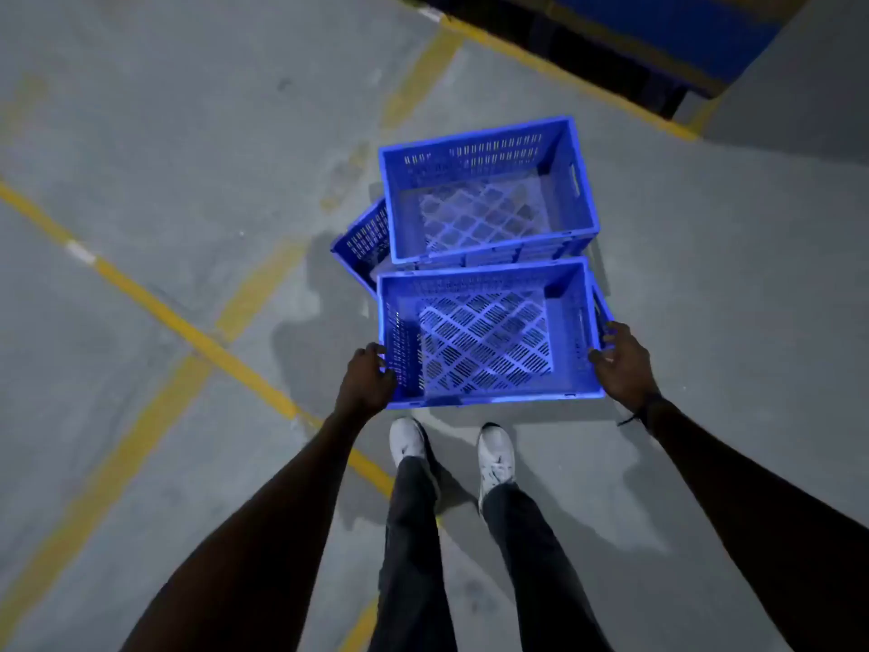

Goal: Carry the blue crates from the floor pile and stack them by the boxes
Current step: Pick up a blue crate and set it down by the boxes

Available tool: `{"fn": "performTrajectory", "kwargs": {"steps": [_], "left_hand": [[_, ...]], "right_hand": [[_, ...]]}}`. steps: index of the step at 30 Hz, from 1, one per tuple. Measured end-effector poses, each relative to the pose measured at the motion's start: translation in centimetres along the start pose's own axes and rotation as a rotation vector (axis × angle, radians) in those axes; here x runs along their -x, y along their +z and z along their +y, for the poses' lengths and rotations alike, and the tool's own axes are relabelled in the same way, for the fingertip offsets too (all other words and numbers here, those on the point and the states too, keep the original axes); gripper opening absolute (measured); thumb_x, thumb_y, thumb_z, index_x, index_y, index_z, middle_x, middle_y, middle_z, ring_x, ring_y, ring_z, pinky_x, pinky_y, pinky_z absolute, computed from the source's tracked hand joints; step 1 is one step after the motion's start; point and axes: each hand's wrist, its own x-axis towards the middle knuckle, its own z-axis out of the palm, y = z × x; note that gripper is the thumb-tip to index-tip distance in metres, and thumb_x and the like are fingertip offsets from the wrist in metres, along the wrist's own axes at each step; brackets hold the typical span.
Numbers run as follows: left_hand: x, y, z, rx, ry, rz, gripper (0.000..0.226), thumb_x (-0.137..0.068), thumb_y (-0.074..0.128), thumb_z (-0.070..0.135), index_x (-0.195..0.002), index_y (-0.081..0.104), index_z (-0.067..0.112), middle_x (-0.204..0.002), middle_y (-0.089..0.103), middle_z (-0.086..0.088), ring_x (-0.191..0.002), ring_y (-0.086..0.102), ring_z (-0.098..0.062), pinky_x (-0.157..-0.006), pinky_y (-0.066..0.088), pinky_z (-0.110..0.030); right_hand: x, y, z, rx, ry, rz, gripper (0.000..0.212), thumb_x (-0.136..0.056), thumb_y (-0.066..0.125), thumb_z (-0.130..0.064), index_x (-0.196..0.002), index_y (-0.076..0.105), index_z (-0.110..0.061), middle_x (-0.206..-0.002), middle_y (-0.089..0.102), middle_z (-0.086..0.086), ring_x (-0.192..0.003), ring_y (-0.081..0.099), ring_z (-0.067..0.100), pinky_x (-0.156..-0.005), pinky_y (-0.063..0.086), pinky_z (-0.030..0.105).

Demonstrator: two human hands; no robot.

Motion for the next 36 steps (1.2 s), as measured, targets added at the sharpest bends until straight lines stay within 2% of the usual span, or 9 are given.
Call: {"fn": "performTrajectory", "kwargs": {"steps": [6,9,13,17,20,24,27,32,36], "left_hand": [[-10.3,5.5,-5.4,-0.144,-0.029,0.013,0.06,-0.09,0.062,0.017,-0.144,0.04,0.001,-0.138,0.041,-0.024,-0.118,0.053,-0.045,-0.086,0.052,-0.052],[-14.4,8.5,-7.8,-0.185,-0.02,0.065,0.063,-0.089,0.063,0.014,-0.144,0.036,0.003,-0.138,0.037,-0.025,-0.114,0.051,-0.048,-0.077,0.049,-0.051],[-16.7,11.0,-9.1,-0.117,-0.031,0.132,0.059,-0.086,0.061,0.009,-0.136,0.032,0.009,-0.122,0.042,-0.022,-0.091,0.057,-0.048,-0.063,0.044,-0.047],[-17.5,11.9,-9.5,-0.022,-0.117,0.119,0.059,-0.089,0.055,0.005,-0.141,0.029,0.011,-0.122,0.049,-0.022,-0.084,0.056,-0.037,-0.066,0.041,-0.046],[-17.4,11.6,-9.3,-0.038,-0.104,0.12,0.061,-0.088,0.057,0.005,-0.142,0.029,0.011,-0.122,0.053,-0.023,-0.092,0.061,-0.043,-0.067,0.043,-0.046],[-16.5,9.5,-8.2,-0.062,-0.136,0.173,0.07,-0.087,0.06,0.006,-0.147,0.025,0.013,-0.124,0.054,-0.023,-0.095,0.063,-0.046,-0.07,0.051,-0.054],[-14.1,6.6,-7.6,-0.087,-0.134,0.177,0.08,-0.088,0.06,0.007,-0.154,0.017,0.02,-0.123,0.054,-0.023,-0.088,0.062,-0.044,-0.065,0.049,-0.05],[-7.2,-0.9,-6.6,-0.131,-0.154,0.198,0.086,-0.088,0.06,0.01,-0.156,0.012,0.03,-0.104,0.046,-0.012,-0.064,0.052,-0.032,-0.052,0.04,-0.039],[0.5,-8.3,-5.9,-0.164,-0.176,0.259,0.079,-0.088,0.058,0.011,-0.153,0.018,0.03,-0.103,0.049,-0.016,-0.058,0.046,-0.024,-0.051,0.04,-0.038]], "right_hand": [[-7.8,7.2,4.5,0.11,0.116,0.06,0.078,-0.077,0.052,-0.032,-0.145,0.04,0.004,-0.134,0.05,0.035,-0.121,0.052,0.049,-0.1,0.042,0.048],[-11.8,10.5,7.7,0.187,0.108,0.145,0.082,-0.069,0.049,-0.03,-0.141,0.042,0.009,-0.127,0.052,0.037,-0.116,0.052,0.053,-0.099,0.04,0.049],[-14.4,12.2,9.1,0.241,0.155,0.212,0.079,-0.077,0.057,-0.021,-0.15,0.031,-0.005,-0.131,0.051,0.03,-0.116,0.049,0.05,-0.095,0.042,0.052],[-15.3,13.5,10.3,0.133,0.126,0.225,0.083,-0.077,0.054,-0.014,-0.154,0.023,-0.008,-0.13,0.048,0.032,-0.117,0.05,0.051,-0.097,0.045,0.054],[-15.5,13.0,10.5,0.084,0.164,0.167,0.083,-0.078,0.055,-0.011,-0.154,0.024,-0.004,-0.127,0.048,0.036,-0.117,0.049,0.053,-0.098,0.043,0.052],[-14.6,12.0,9.3,0.05,0.12,0.094,0.09,-0.069,0.048,-0.02,-0.152,0.027,0.004,-0.129,0.049,0.039,-0.12,0.048,0.052,-0.1,0.04,0.047],[-12.7,11.3,7.6,0.038,0.128,0.051,0.089,-0.073,0.051,-0.019,-0.155,0.023,0.0,-0.136,0.046,0.036,-0.126,0.044,0.05,-0.105,0.037,0.043],[-8.1,9.0,2.5,0.08,0.099,-0.05,0.088,-0.075,0.057,-0.014,-0.155,0.022,-0.001,-0.124,0.053,0.04,-0.113,0.053,0.054,-0.09,0.047,0.048],[-3.8,6.7,-2.5,0.126,0.047,-0.126,0.096,-0.063,0.052,-0.025,-0.153,0.026,-0.001,-0.12,0.056,0.036,-0.106,0.059,0.05,-0.084,0.05,0.05]]}}
